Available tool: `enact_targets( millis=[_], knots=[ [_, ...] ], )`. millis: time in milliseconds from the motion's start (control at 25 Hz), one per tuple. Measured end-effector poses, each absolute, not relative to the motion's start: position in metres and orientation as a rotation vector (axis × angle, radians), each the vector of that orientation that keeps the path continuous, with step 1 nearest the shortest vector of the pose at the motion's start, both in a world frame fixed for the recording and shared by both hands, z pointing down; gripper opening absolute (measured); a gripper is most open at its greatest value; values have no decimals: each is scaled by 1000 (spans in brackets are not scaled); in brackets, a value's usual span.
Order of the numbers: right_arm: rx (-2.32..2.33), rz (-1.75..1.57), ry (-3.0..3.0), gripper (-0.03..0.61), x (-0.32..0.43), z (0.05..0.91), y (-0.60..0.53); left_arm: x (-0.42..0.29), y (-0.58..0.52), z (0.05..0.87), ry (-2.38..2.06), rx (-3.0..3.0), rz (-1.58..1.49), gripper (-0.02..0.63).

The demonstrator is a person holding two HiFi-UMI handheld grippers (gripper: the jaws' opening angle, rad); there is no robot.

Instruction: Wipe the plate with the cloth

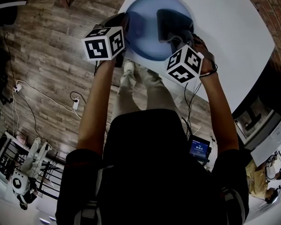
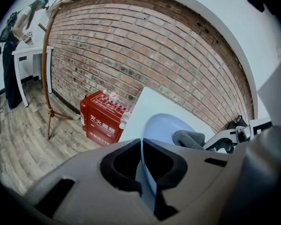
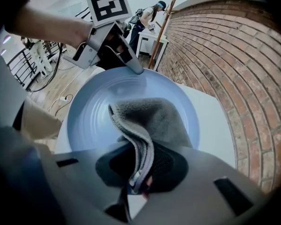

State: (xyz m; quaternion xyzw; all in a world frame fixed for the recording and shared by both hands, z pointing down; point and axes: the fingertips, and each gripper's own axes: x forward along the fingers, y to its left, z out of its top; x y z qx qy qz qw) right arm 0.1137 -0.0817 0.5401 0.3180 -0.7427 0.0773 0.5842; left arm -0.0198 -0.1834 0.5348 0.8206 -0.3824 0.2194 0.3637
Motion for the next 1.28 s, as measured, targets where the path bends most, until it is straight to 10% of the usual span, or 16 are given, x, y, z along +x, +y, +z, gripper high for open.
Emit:
enact_targets(
  millis=[1280],
  knots=[
    [687, 334, -1810, 54, 70, 540, -45, -12, -182, 536, -964, 2117, 563, 29]
  ],
)
